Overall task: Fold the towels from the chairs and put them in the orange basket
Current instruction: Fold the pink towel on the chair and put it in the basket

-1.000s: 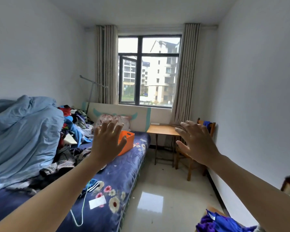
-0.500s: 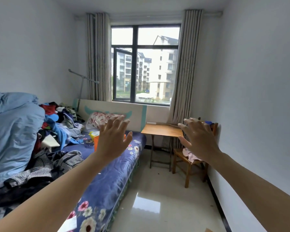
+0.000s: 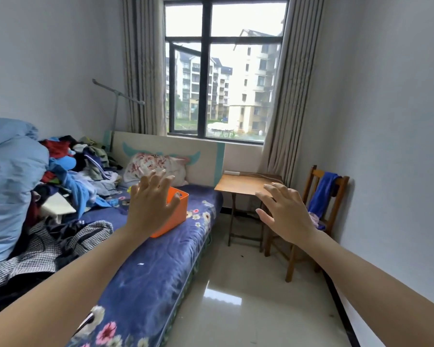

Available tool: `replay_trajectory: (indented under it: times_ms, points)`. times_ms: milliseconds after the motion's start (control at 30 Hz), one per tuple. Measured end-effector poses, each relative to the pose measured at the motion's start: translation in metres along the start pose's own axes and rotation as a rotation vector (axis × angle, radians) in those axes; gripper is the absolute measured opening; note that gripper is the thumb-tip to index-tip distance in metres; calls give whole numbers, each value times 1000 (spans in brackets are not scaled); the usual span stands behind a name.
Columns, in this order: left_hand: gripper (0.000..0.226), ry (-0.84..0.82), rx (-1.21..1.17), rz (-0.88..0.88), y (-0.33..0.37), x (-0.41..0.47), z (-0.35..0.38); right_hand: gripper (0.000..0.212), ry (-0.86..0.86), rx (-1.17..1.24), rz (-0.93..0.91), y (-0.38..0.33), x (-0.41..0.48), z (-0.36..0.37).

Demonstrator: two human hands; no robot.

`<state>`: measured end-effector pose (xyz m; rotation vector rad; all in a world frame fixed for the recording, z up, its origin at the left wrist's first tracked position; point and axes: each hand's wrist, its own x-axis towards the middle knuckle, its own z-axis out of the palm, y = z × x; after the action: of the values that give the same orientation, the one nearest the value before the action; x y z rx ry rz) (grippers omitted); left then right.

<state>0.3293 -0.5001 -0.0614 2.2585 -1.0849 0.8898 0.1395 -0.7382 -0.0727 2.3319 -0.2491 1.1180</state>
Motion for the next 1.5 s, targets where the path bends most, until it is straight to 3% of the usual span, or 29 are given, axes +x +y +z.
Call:
replay_trajectory:
  times_ms: [200, 400, 667, 1067, 1500]
  points:
    - [66, 10, -112, -19, -23, 81, 77, 38, -47, -28, 57, 31, 43, 75]
    - [48, -11, -152, 99, -16, 126, 181, 45, -146, -63, 73, 75, 40, 143]
    - [48, -84, -202, 177, 40, 215, 297, 48, -175, -95, 176, 171, 41, 233]
    - [55, -136, -398, 26, 112, 335, 444, 48, -234, -65, 329, 305, 56, 385]
    - [40, -309, -525, -85, 125, 431, 648, 38, -426, -145, 432, 409, 47, 534]
